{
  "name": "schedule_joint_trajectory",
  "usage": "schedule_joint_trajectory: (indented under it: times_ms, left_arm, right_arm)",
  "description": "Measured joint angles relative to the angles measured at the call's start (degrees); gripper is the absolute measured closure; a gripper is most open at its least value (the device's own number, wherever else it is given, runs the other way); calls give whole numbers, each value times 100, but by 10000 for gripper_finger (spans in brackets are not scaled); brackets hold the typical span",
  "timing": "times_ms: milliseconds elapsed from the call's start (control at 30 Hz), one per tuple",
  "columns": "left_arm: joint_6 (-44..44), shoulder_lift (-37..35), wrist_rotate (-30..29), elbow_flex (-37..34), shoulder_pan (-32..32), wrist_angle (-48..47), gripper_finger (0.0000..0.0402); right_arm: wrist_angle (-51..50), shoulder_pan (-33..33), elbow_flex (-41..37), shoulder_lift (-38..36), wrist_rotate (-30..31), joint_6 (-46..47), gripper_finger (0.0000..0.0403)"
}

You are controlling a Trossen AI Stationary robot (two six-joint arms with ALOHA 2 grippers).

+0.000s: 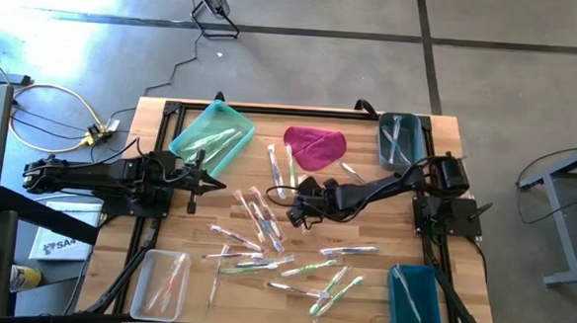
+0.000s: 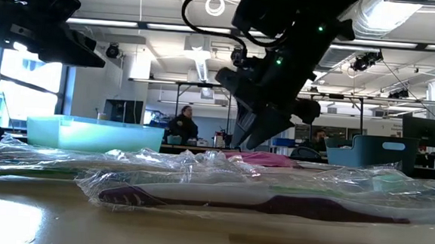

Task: Pick & Place Toothbrushes
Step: Put the orange toothbrush to the transparent bin

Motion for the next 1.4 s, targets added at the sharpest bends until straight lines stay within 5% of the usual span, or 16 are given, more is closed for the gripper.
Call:
schedule_joint_trajectory:
  times_ms: [733, 1200, 1400]
  left_arm:
    - [2, 2, 4, 0, 1, -88, 396]
    - [2, 0, -7, 0, 1, -96, 396]
    - [3, 0, -7, 0, 1, -99, 396]
  right_arm:
    - [107, 15, 15, 618, -159, 306, 263]
    - [72, 11, 10, 627, -217, 323, 383]
    - [-22, 11, 6, 601, -240, 503, 389]
